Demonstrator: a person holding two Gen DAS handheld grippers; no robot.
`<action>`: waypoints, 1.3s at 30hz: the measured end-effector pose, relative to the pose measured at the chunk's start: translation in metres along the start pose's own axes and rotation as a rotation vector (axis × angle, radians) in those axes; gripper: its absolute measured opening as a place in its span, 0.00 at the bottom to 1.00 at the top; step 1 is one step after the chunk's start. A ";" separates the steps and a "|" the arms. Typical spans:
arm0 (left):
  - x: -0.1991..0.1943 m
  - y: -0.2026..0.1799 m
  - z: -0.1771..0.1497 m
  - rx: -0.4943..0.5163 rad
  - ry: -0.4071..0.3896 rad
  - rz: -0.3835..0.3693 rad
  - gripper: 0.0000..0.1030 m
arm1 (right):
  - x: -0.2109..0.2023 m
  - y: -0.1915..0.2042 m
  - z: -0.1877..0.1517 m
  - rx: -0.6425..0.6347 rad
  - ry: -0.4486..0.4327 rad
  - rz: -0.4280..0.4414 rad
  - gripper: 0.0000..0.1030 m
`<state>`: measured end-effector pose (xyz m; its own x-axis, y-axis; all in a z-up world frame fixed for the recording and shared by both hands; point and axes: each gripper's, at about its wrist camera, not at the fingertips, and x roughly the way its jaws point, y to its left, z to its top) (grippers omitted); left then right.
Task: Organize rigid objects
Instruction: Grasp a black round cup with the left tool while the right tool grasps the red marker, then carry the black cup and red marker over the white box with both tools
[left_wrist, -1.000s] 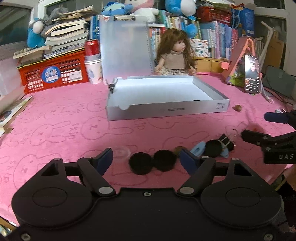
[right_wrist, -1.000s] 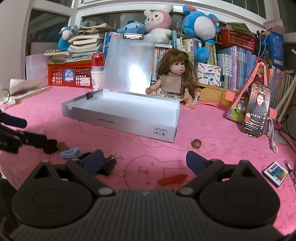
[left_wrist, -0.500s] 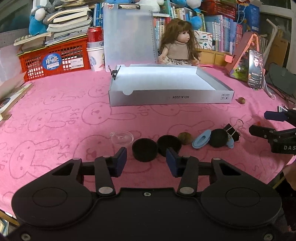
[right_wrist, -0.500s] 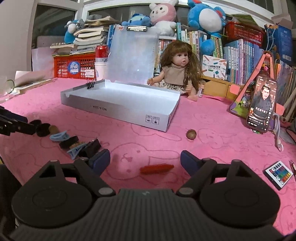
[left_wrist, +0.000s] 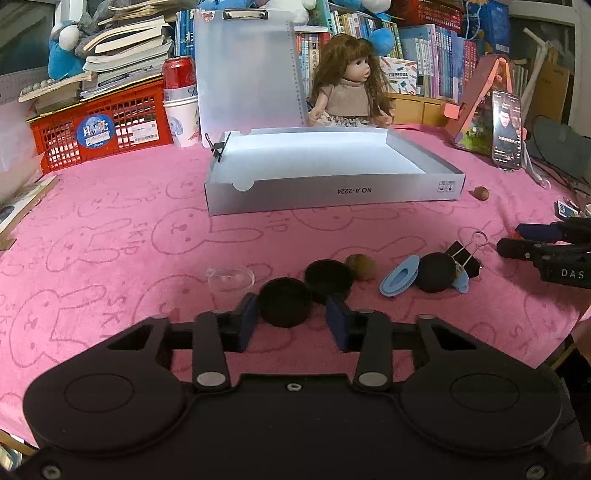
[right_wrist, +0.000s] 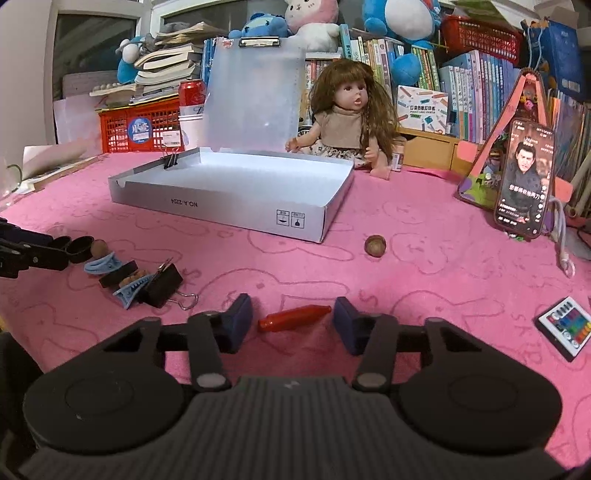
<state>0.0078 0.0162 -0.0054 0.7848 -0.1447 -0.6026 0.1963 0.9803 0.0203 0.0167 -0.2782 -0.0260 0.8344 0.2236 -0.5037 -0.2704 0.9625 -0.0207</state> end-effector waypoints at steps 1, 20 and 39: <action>0.000 0.000 0.000 0.000 0.000 0.002 0.30 | 0.000 0.001 0.000 0.001 -0.002 -0.011 0.46; -0.013 -0.004 0.008 -0.002 -0.025 0.005 0.30 | -0.007 0.015 0.014 0.033 -0.023 0.010 0.45; -0.002 -0.004 0.072 -0.048 -0.039 -0.031 0.30 | 0.015 0.017 0.060 0.172 -0.002 -0.038 0.45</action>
<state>0.0478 0.0031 0.0526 0.8015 -0.1797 -0.5704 0.1936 0.9804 -0.0368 0.0535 -0.2490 0.0182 0.8434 0.1864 -0.5039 -0.1527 0.9824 0.1080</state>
